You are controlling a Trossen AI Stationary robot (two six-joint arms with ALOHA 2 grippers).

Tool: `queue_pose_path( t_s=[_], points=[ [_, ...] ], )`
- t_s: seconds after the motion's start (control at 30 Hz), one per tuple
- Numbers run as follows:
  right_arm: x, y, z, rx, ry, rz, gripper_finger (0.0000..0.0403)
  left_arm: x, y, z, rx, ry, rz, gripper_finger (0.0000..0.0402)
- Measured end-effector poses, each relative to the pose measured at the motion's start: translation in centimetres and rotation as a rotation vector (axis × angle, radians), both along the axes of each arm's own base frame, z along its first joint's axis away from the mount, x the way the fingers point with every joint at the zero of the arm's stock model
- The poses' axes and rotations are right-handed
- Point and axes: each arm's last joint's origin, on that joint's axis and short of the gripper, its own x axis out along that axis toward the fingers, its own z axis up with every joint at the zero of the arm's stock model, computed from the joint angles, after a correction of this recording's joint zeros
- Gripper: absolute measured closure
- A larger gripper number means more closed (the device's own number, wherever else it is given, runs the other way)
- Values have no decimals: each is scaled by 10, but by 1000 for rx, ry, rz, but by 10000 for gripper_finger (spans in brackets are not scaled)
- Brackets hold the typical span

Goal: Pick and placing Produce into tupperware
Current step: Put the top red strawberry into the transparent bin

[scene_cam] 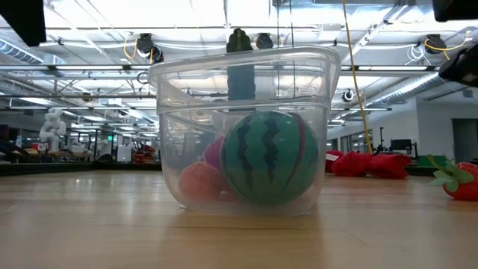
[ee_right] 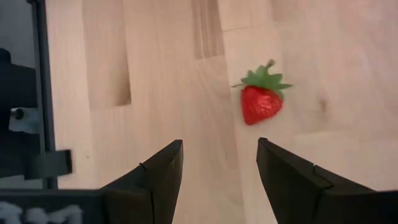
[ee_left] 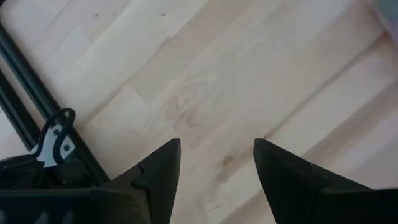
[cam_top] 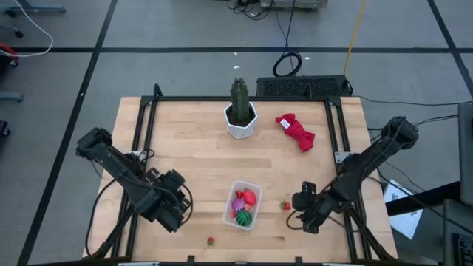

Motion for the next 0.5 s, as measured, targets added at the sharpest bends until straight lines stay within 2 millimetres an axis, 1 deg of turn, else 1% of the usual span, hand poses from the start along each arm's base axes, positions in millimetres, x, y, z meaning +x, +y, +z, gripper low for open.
queue_pose_path(
  t_s=[0.07,0.17,0.5],
  points=[
    [3,3,-4,2,-1,-2,206,-2,2,-3,9,7,5,192],
    [9,1,-7,12,-1,-38,206,-2,3,-7,22,15,-4,192],
    [20,-22,-9,-18,41,-148,206,-3,3,-8,36,16,-17,192]
  ],
)
